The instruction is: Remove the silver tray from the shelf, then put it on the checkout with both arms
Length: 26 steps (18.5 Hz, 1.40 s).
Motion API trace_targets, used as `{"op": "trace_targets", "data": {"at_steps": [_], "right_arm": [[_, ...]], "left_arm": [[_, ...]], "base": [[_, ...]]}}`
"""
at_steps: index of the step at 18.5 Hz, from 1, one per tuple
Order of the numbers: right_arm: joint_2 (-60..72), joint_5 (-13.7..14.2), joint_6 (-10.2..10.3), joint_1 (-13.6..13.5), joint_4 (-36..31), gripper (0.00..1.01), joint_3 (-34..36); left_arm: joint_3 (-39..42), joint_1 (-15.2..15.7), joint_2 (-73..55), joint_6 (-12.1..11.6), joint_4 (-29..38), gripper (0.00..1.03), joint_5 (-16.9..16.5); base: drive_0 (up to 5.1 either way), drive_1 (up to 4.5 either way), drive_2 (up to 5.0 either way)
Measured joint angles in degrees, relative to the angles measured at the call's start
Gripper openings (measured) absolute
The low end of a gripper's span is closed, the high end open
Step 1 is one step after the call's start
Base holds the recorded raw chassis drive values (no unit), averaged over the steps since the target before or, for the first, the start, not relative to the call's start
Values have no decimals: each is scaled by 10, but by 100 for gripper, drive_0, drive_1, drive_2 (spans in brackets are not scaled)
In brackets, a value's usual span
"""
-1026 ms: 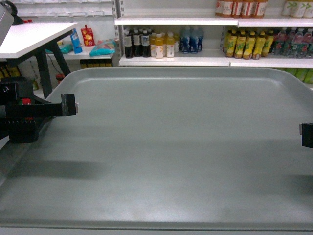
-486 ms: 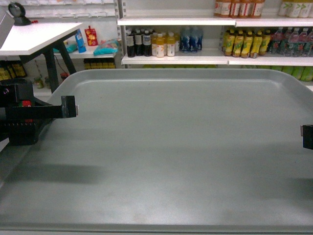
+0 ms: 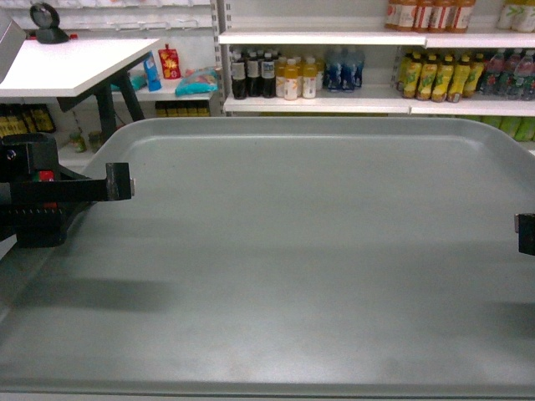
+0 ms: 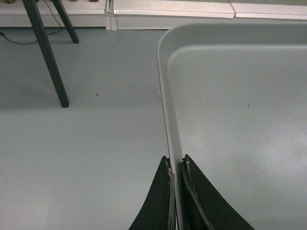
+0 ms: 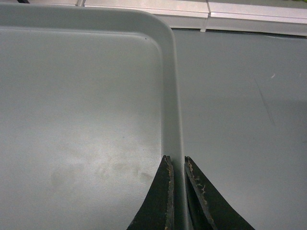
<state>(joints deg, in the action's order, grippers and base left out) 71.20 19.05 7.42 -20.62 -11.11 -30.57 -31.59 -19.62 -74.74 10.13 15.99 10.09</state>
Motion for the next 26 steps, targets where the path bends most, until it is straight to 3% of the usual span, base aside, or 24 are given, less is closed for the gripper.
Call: {"op": "trace_targets", "data": {"at_steps": [4, 26], "right_arm": [[2, 0, 0, 0, 0, 3, 0], [1, 0, 0, 0, 0, 3, 0]], "left_arm": [[0, 0, -1, 0, -1, 4, 1], [0, 0, -1, 0, 0, 4, 1]], "base": [[0, 0, 0], [-501, 240, 240]]}}
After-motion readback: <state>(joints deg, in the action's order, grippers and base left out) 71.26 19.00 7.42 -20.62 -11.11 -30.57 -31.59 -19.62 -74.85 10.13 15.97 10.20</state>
